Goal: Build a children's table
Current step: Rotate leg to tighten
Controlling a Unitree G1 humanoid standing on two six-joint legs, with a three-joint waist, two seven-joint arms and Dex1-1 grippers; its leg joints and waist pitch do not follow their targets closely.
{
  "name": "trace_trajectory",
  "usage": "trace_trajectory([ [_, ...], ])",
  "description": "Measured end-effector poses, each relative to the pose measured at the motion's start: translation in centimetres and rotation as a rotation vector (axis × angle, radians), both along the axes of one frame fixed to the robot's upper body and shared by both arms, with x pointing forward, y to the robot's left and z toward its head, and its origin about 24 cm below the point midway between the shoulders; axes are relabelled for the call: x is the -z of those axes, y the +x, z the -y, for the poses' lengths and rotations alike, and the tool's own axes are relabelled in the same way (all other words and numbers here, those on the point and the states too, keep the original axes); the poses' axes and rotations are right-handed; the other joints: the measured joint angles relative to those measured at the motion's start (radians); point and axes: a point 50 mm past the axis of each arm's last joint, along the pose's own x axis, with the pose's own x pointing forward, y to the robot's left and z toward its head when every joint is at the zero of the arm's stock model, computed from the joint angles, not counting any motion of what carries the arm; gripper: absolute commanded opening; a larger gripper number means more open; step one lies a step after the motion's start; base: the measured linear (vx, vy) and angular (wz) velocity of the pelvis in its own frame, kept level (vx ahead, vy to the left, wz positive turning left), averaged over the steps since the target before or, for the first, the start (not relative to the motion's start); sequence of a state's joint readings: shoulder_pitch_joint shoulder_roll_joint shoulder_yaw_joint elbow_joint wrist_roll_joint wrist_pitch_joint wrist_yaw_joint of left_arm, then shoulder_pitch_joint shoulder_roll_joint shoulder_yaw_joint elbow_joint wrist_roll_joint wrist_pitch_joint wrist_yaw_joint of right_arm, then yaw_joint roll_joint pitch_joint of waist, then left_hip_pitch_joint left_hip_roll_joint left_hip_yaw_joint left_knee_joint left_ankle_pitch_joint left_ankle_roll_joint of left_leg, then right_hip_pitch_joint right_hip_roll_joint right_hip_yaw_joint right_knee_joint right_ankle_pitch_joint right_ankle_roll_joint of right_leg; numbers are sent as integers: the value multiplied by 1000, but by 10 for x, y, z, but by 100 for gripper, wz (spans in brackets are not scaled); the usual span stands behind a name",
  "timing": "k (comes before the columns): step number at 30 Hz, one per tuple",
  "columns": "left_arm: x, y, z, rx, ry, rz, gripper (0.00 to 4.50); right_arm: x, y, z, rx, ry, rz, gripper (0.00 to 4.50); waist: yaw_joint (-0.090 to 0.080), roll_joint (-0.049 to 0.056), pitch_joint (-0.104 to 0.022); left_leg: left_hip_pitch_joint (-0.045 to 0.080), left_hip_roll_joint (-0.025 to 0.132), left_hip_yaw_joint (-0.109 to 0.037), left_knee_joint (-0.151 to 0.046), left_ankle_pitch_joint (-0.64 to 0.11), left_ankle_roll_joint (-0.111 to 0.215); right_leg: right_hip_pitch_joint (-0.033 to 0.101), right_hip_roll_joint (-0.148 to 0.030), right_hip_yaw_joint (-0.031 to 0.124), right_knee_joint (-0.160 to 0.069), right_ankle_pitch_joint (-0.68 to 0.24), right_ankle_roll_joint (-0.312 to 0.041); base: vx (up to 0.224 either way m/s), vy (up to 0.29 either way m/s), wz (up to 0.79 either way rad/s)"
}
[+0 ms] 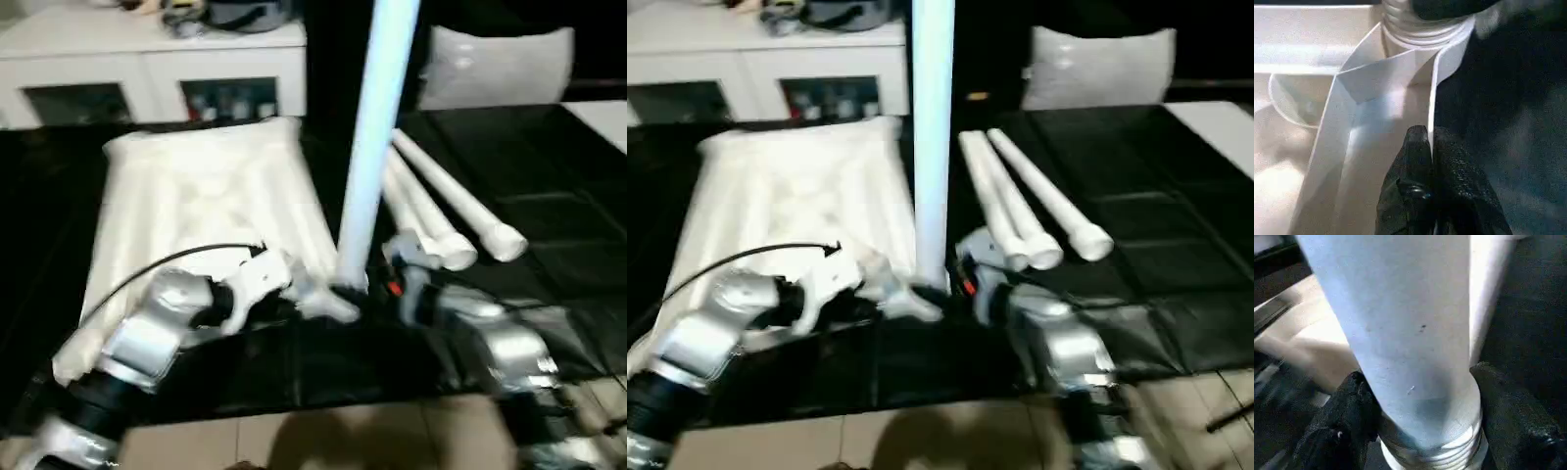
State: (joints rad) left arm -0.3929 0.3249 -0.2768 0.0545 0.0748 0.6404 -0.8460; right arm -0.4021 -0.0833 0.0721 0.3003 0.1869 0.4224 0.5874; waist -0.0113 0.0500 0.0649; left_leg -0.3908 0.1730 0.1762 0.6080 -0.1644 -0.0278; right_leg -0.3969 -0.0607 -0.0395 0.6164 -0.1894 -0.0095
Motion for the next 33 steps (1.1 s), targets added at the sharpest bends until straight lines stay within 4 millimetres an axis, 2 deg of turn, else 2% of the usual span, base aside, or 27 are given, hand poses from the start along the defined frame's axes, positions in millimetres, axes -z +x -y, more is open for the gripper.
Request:
trace_trajectory([
  [2, 1, 1, 11, -72, -15, 1, 0, -1, 7, -5, 85, -15, -8, 271, -8, 0, 0, 0, 0, 0, 0, 0, 0, 0, 0, -1, -4, 0, 0, 0, 0, 0],
  [6, 1, 2, 21, -141, -23, 4, 0, -1, 12, -11, 168, -42, 4, 271, -8, -1, -1, 0, -1, 0, 0, 0, 0, 0, 0, 0, -6, 0, 0, 0, 0, 0],
  [7, 1, 2, 23, -147, -22, 7, 0, -1, 13, -11, 178, -47, 15, 305, -8, -2, -1, -1, -1, 0, 0, 0, 0, 0, 0, 0, -6, 0, 0, 0, 0, 0],
  [8, 1, 2, 23, -148, -22, 9, 0, -1, 13, -11, 181, -49, 20, 305, -7, -2, -1, -2, -1, 0, 0, 0, 0, 0, 0, 0, -6, 0, 0, 0, 0, 0],
  [10, -1, 3, 26, -139, -5, 22, 0, -1, 13, -10, 195, -42, 22, 343, -6, -2, -1, -4, -1, 0, 0, 0, 0, -1, 0, 0, -7, 0, 0, 0, 0, 0],
  [11, -1, 4, 26, -141, 0, 26, 0, -2, 13, -11, 197, -33, 21, 343, -7, -2, -1, -4, -1, 0, 0, 0, 0, -1, 0, 0, -7, 0, 0, 0, 0, 0],
  [15, -2, 7, 24, -127, 19, 45, 0, -2, 11, -12, 195, -20, 38, 390, -7, -2, -1, -4, -1, 0, 0, 0, 0, -2, 0, 0, -6, 3, -1, 0, 0, 0],
  [17, -3, 8, 20, -91, 35, 60, 0, -2, 8, -10, 167, -5, 53, 396, -5, -1, -1, -5, -1, -1, -1, 0, 0, -3, 0, 0, -6, 8, 1, 0, 0, 0],
  [20, -5, 10, 11, -40, 50, 77, 0, -1, 1, 2, 99, 1, 65, 429, 5, -1, -1, -8, 0, -1, -3, 0, 0, -6, 0, -2, -6, 13, -2, 0, 0, 0],
  [24, -8, 10, 5, 15, 55, 83, 0, -2, -5, 12, 27, 3, 79, 447, 21, 0, 0, -12, 1, -1, -4, 0, 0, -8, 0, -4, -7, 13, -1, 0, 0, 0],
  [28, -9, 7, -5, 130, 65, 67, 0, -10, -16, 35, -146, -60, 145, 447, 47, 0, 0, -12, 1, -1, -5, 0, 0, -8, 0, -4, -9, 13, -1, 0, 0, 0],
  [33, -8, 4, -13, 247, 77, 55, 0, -18, -21, 41, -274, -77, 173, 447, 59, 0, 0, -11, 1, -1, -4, 0, 0, -5, 0, -3, -8, 13, -2, 0, 0, 0],
])
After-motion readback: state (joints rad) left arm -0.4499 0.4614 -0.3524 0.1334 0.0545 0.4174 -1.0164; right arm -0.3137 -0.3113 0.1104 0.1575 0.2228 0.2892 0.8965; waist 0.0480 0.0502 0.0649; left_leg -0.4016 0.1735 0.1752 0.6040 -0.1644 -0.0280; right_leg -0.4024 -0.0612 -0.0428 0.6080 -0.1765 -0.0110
